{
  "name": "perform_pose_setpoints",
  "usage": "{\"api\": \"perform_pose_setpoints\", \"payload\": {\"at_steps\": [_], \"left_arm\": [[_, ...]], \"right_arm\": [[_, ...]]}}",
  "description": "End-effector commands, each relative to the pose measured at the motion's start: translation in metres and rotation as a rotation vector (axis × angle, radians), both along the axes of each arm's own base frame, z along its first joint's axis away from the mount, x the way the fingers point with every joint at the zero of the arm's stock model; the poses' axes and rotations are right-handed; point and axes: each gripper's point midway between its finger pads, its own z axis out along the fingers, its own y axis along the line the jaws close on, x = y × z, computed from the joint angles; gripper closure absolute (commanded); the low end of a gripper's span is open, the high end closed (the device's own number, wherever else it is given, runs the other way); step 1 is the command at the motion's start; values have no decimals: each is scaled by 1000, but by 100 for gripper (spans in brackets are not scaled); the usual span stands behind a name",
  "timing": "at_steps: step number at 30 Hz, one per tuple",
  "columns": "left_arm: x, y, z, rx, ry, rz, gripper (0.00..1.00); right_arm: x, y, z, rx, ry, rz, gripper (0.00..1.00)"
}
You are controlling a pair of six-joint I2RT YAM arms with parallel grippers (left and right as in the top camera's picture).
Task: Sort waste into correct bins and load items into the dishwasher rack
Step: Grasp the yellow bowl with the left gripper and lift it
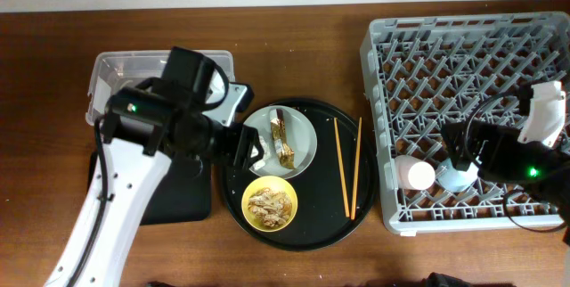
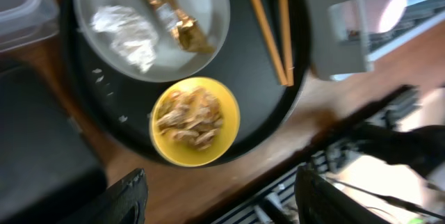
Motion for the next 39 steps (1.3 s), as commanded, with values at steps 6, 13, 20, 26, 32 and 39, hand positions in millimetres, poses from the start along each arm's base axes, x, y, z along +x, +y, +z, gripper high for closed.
{"api": "perform_pose_setpoints", "payload": {"at_steps": [6,13,20,26,32,39], "left_arm": [[-39,-54,-103,251,-2,10,39],[-56,-69,-173,292,-20,64,56],[-55,-80,-222,368,35,32,66],[-52,-85,-225,366,35,32,99],[-54,-80,-199,382,55,35,99],[-21,-28,-106,91,34,167,100]], "right_arm": [[3,5,-1,12,7,31,2],[4,5,-1,15,11,28,2],[9,3,-8,27,43,28,2],[11,2,-10,30,54,28,2],[11,2,-10,30,54,28,2],[11,2,-10,30,54,28,2]]}}
